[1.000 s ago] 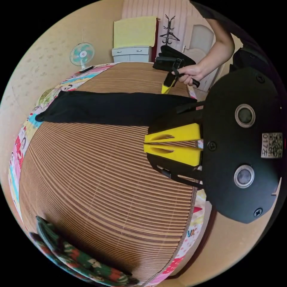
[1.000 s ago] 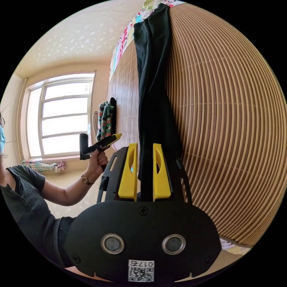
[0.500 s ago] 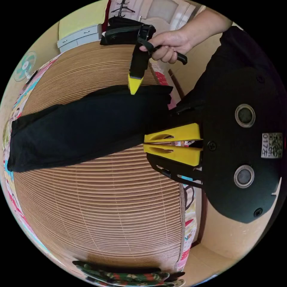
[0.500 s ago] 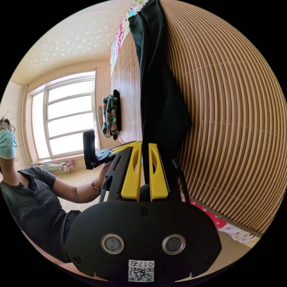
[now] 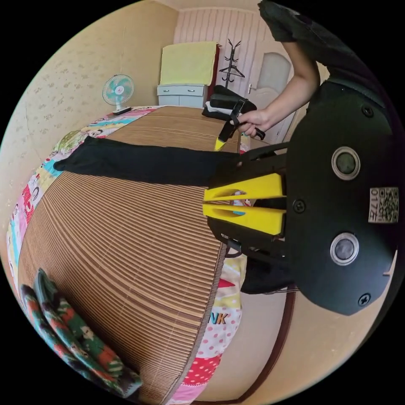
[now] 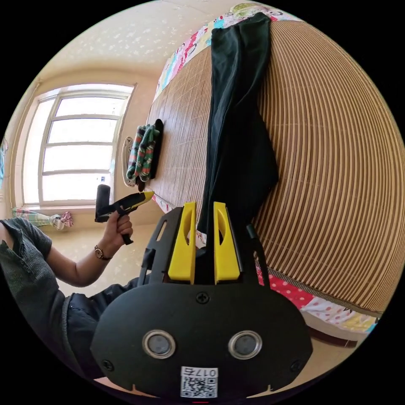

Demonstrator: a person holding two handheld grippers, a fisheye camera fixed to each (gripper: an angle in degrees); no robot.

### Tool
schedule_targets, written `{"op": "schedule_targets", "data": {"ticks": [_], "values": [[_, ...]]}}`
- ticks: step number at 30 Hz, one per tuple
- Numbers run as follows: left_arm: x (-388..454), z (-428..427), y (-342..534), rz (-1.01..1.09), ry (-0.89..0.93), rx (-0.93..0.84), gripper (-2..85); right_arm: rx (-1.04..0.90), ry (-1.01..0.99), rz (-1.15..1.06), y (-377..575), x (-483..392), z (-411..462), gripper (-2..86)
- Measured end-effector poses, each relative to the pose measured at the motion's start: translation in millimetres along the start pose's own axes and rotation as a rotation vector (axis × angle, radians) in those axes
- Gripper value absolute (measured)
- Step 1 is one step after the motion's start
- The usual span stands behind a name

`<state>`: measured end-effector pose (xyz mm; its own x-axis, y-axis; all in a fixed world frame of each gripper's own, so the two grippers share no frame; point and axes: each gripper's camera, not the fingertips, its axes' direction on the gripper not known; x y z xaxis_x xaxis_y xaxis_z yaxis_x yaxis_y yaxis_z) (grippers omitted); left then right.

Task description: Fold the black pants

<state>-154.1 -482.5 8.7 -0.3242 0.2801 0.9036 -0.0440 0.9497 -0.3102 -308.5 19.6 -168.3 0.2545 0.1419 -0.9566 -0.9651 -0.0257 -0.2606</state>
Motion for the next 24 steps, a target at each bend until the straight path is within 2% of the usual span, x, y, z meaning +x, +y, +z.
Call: {"op": "schedule_targets", "data": {"ticks": [2,4,6,8,9,12,14,16,19,21,24], "values": [[14.2,21.4,1.0,0.018,0.01,-0.048,8.2,-0.026,0.009,0.045,-4.2,-1.5,3.1,3.2],[22.6,25.1,3.9,0.011,0.012,-0.031,9.9,0.025,-0.15,0.021,-6.6,-11.3,-9.4,2.6],[25.7,16.7,7.3,0.004,0.067,0.022,11.3,0.164,-0.533,-0.026,-6.9,-17.3,-33.1,2.2],[19.4,0.9,12.5,-0.014,0.151,0.106,12.9,0.212,-0.733,-0.019,-7.7,-14.0,-37.9,2.0],[16.5,-0.1,12.7,-0.013,0.176,0.115,13.4,0.209,-0.747,-0.004,-7.5,-12.0,-36.4,1.9],[-3.7,32.4,5.5,-0.051,0.262,0.001,17.1,0.099,-0.565,0.028,-6.4,-9.5,-21.9,1.5],[-17.4,69.3,6.1,-0.11,0.3,-0.137,17.2,0.092,-0.538,0.072,0.6,-2.9,-19.0,1.3],[-11.0,66.8,13.3,-0.08,0.254,-0.097,16.2,0.124,-0.509,0.12,13.9,5.8,-28.0,1.2],[17.1,51.2,22.0,0.044,0.056,-0.032,15.3,0.178,-0.314,0.191,43.1,29.9,-64.1,1.0],[29.1,43.4,30.2,0.088,-0.05,0.034,15.4,0.209,-0.05,0.322,66.8,56.7,-95.9,0.9],[36.7,49.3,38.9,0.107,-0.143,0.088,16.7,0.199,0.16,0.447,76.0,64.8,-119.3,0.9]]}}
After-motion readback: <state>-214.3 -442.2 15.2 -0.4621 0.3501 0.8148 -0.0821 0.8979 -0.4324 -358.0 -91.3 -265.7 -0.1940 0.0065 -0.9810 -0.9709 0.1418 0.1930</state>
